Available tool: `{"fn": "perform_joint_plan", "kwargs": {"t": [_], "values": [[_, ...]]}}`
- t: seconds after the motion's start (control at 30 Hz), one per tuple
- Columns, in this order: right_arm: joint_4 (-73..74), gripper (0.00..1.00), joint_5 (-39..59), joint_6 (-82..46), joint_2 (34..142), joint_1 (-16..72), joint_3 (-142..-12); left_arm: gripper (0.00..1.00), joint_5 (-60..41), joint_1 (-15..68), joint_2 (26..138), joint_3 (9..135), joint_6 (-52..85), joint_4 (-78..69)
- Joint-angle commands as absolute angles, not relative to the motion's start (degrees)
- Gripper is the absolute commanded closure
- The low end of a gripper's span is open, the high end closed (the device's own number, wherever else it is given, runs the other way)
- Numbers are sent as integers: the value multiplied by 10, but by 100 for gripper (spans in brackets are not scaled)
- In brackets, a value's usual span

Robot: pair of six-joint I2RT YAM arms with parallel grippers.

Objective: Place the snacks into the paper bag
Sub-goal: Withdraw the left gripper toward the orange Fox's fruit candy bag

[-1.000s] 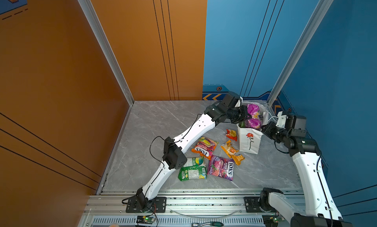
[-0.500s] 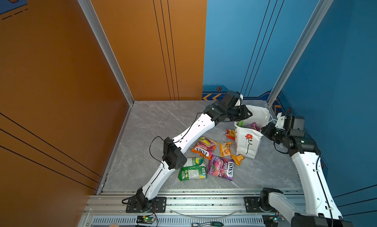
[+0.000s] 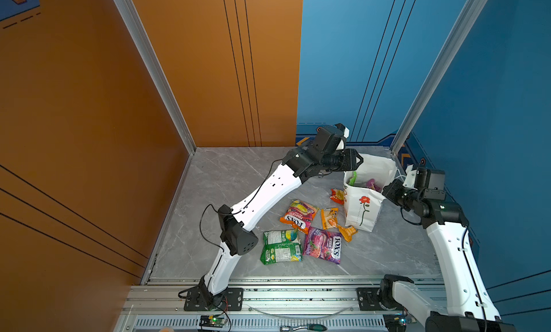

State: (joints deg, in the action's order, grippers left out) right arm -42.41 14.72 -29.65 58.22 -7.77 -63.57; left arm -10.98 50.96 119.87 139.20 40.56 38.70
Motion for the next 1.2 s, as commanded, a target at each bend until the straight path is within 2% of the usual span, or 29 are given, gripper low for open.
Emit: {"fn": "perform_joint_plan", "kwargs": {"t": [0.0,0.17,0.37,0.63,0.73,0.97,1.17], "values": [[-421,100,130,-282,577,-77,-650,48,-64,509,1143,1341,365,397],[-422,100,129,-281,575,-78,-645,45,-31,494,1068,1233,346,390],[-422,100,129,-280,574,-78,-643,41,1,452,943,1023,345,325],[-421,100,129,-280,573,-77,-640,37,6,383,827,748,442,276],[-420,100,129,-280,574,-76,-638,34,-14,385,817,672,484,242],[-419,100,132,-280,574,-75,-635,26,6,407,819,543,586,172],[-417,100,133,-280,572,-74,-631,24,1,433,870,506,653,82]]}}
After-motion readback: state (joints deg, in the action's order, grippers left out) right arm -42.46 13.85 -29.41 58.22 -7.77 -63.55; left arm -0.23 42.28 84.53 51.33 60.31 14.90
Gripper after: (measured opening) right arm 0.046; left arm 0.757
